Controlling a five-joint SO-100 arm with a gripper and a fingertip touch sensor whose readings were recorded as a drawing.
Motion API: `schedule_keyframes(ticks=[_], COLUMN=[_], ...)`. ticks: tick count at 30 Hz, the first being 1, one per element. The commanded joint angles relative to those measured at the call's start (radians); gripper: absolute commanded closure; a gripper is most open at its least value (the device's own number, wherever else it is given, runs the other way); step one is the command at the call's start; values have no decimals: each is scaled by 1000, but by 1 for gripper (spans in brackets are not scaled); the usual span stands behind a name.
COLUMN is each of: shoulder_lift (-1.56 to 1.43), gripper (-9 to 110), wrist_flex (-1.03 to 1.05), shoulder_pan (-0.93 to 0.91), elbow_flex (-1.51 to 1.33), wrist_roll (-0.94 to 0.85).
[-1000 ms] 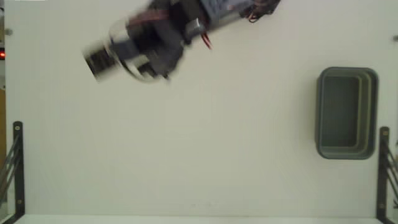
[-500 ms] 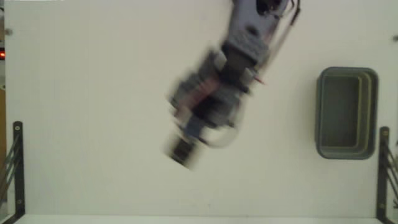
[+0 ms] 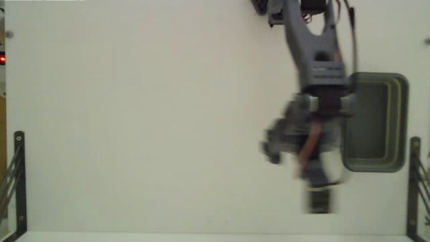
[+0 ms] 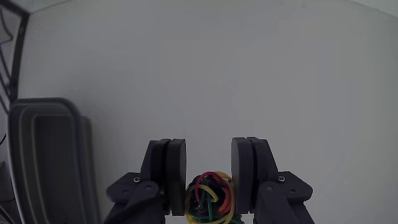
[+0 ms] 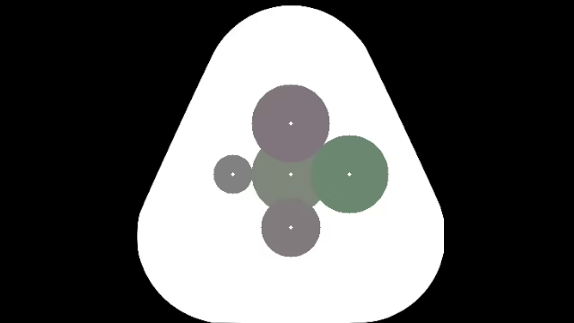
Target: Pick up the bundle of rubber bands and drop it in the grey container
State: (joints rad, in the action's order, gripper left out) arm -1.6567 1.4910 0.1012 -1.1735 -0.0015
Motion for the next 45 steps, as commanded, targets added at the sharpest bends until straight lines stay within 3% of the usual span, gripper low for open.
schedule_keyframes(ticks=[1,21,45], shoulder_lift=[-13,29,32], gripper=[59,59,59], wrist_flex=[-19,-62,-65], shoulder_pan=[115,521,552], elbow_flex=[26,23,23], wrist_roll=[2,2,2])
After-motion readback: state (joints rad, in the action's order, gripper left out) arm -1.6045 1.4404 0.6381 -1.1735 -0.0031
